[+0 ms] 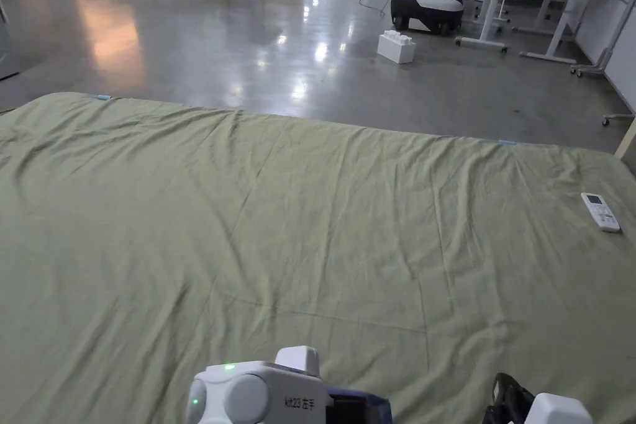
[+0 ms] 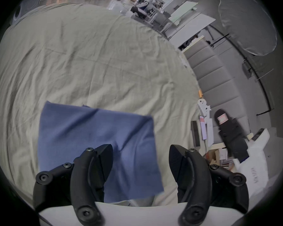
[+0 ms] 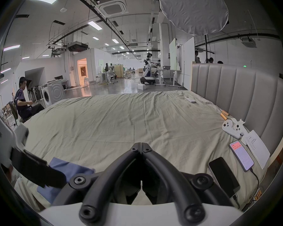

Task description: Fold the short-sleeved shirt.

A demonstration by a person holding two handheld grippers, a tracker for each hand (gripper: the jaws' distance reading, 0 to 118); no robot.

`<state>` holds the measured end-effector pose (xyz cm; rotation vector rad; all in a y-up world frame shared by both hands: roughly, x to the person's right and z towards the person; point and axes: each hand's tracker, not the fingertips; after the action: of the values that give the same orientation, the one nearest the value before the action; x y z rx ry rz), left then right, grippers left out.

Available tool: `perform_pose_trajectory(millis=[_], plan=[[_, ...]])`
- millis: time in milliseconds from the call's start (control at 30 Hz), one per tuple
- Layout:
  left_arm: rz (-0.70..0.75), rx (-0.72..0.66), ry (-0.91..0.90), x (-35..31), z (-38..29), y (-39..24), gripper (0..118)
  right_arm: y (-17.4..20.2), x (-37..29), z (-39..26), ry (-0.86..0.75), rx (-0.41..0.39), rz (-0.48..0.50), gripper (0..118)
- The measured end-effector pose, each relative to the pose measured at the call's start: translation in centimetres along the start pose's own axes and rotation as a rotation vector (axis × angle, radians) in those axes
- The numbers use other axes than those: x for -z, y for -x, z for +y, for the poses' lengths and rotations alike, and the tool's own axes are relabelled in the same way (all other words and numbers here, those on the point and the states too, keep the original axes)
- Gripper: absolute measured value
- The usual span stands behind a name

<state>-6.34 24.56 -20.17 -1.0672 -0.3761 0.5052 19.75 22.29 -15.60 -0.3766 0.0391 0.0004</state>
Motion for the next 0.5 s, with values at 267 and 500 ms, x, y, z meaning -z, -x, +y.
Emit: perform_pose_trajectory(millis=[267, 500], plan=[[0.004, 0.002, 0.045, 3.0, -1.5, 0.5, 17, -0.3, -0.1, -0.2, 0.004, 0.009, -0.009, 0], [-0.009, -0.005, 0.112, 8.1, -4.7, 1.6, 8, -0.7, 0.0, -0.5, 0.011, 0.010, -0.018, 0]])
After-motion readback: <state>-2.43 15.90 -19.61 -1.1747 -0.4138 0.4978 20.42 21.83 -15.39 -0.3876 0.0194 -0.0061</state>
